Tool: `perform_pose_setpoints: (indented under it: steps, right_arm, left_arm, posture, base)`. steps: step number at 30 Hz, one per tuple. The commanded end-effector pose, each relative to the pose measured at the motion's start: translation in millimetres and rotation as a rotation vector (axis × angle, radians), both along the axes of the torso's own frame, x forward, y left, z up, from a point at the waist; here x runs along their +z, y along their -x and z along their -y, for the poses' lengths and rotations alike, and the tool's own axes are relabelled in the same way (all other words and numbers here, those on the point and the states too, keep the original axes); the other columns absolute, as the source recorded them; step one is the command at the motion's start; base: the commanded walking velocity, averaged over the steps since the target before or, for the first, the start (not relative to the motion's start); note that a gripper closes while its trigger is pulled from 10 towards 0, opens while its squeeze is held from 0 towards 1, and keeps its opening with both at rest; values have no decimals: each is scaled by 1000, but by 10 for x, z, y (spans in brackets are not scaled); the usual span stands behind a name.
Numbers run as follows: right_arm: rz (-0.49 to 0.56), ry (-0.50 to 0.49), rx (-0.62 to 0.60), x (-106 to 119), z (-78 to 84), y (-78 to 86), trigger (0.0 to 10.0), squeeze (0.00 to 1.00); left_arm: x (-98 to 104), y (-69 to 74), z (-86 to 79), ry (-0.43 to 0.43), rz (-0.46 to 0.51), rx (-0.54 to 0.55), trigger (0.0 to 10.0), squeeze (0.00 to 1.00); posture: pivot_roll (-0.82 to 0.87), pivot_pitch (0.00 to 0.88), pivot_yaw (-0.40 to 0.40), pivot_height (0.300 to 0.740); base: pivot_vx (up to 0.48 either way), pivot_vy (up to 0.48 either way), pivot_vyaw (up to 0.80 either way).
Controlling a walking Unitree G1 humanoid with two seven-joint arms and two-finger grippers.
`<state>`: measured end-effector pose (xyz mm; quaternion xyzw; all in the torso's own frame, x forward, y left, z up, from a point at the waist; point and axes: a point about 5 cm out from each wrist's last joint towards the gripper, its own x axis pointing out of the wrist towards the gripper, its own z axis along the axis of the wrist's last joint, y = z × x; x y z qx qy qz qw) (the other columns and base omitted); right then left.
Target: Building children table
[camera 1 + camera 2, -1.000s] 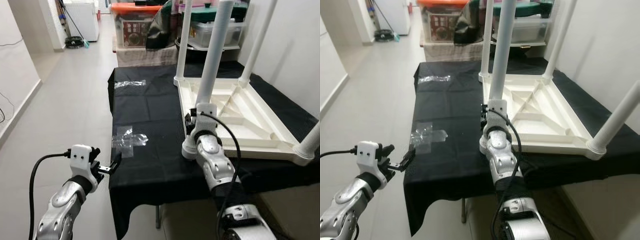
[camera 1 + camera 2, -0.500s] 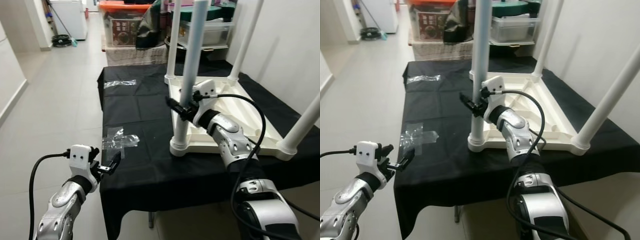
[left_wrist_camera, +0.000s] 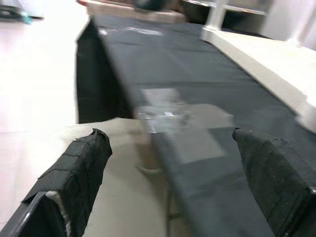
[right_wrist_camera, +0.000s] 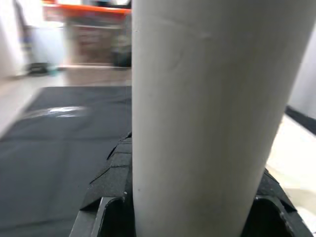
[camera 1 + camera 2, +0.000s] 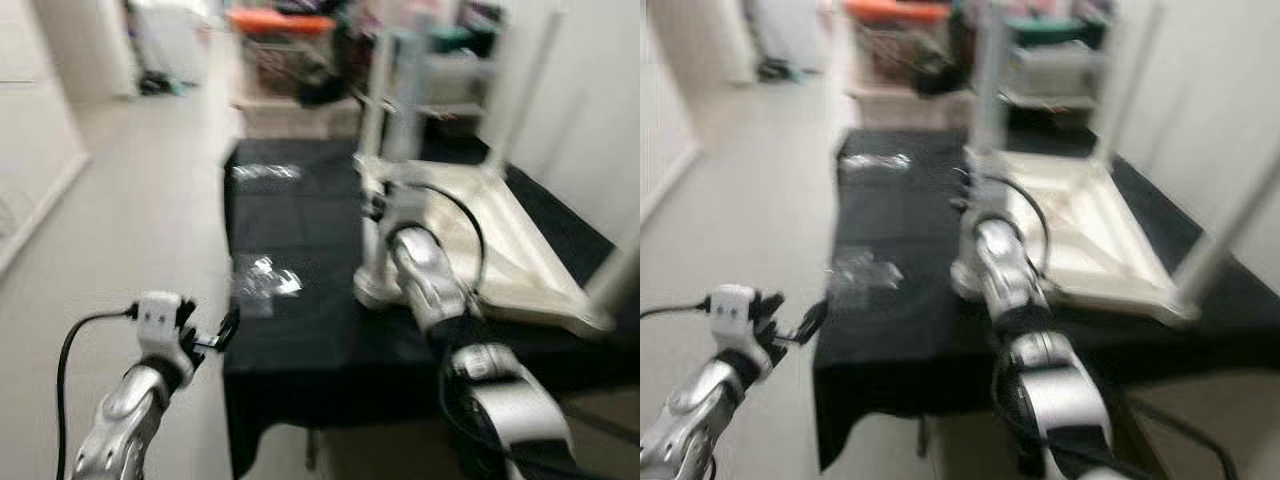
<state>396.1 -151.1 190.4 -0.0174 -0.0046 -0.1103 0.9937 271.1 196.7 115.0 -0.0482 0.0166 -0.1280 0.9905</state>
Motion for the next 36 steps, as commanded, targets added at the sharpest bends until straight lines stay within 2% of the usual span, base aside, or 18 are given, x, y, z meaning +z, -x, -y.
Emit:
perform_pose_setpoints:
  steps: [1, 3, 5, 6, 8, 9, 12, 13, 14, 17, 19, 23, 28, 29, 30, 31, 34, 36]
  right_arm:
    - [-177, 51, -108, -429, 163, 132, 0, 0]
    - [-179, 49, -104, -485, 52, 238, 0, 0]
    - [-179, 44, -95, -509, -26, 312, 941, 0]
    - [-136, 18, 14, -448, -197, 362, 10000, 604]
    - [-102, 1, 86, -394, -320, 382, 10000, 604]
    - [-67, -16, 139, -302, -361, 344, 10000, 1000]
    - [-48, 0, 156, -194, -347, 265, 10000, 1000]
    - [-33, 26, 148, -97, -286, 188, 10000, 945]
    - [14, 8, 208, 64, -247, 111, 10000, 0]
    - [64, -8, 334, 228, -249, 56, 10000, 0]
    - [192, 58, 823, 532, -302, 120, 10000, 0]
    - [186, 82, 1006, 523, -330, 202, 10000, 0]
    - [128, 72, 1060, 432, -424, 174, 10000, 0]
    - [105, 53, 1074, 366, -513, 153, 4471, 0]
    - [105, 53, 1074, 366, -513, 153, 4471, 0]
    - [85, 29, 1073, 314, -573, 135, 0, 0]
    - [45, 8, 1038, 247, -585, 95, 0, 0]
    - [-83, 15, 803, 71, -477, -22, 0, 0]
  left_arm:
    - [-18, -1, 49, -6, -4, -16, 10000, 0]
    - [-24, 7, 52, -5, -9, -18, 10000, 0]
    - [-28, 12, 53, -5, -11, -19, 10000, 0]
    - [-32, 14, 47, -5, -15, -19, 10000, 0]
    - [-33, 14, 41, -5, -17, -19, 10000, 0]
    - [-30, 11, 31, -6, -18, -19, 10000, 0]
    - [-25, 10, 21, -7, -17, -18, 10000, 0]
    - [-22, 10, 14, -8, -16, -17, 10000, 0]
    - [-18, 12, 7, -9, -14, -15, 10000, 0]
    - [-18, 15, 2, -9, -13, -12, 10000, 0]
    - [-31, 25, 15, -7, -14, -11, 10000, 0]
    - [-24, 21, 20, -3, -11, -10, 10000, 0]
    - [-13, 10, 14, -4, -7, -7, 10000, 0]
    - [-8, 7, 14, -6, -5, -5, 10000, 0]
    - [-8, 7, 14, -6, -5, -5, 10000, 0]
    - [-3, 6, 14, -6, -3, -3, 10000, 0]
    - [0, 7, 16, -6, -2, -3, 10000, 0]
    - [-1, 15, 8, -8, -4, -2, 10000, 0]
  posture:
    - [54, 0, -83, 740]
    - [52, 0, -79, 740]
    - [52, 0, -78, 740]
    - [47, 0, -71, 740]
    - [48, 0, -72, 740]
    - [52, 0, -73, 740]
    - [54, 0, -75, 740]
    - [57, 0, -77, 740]
    - [59, 0, -81, 740]
    - [61, 0, -83, 740]
    - [64, 0, -85, 740]
    - [71, 0, -90, 740]
    - [78, 0, -97, 740]
    - [90, 0, -104, 740]
    - [90, 0, -104, 740]
    - [91, 0, -104, 740]
    - [93, 0, -104, 740]
    - [88, 0, -101, 740]
  base:
    - [0, 0, 0]
    - [0, 0, 0]
    - [0, 0, 0]
    - [0, 0, 0]
    - [0, 0, 0]
    - [0, 0, 0]
    - [0, 0, 0]
    - [0, 0, 0]
    - [0, 0, 0]
    - [0, 0, 0]
    - [0, 0, 0]
    - [0, 0, 0]
    - [0, 0, 0]
    - [0, 0, 0]
    - [0, 0, 0]
    - [0, 0, 0]
    - [0, 0, 0]
    - [0, 0, 0]
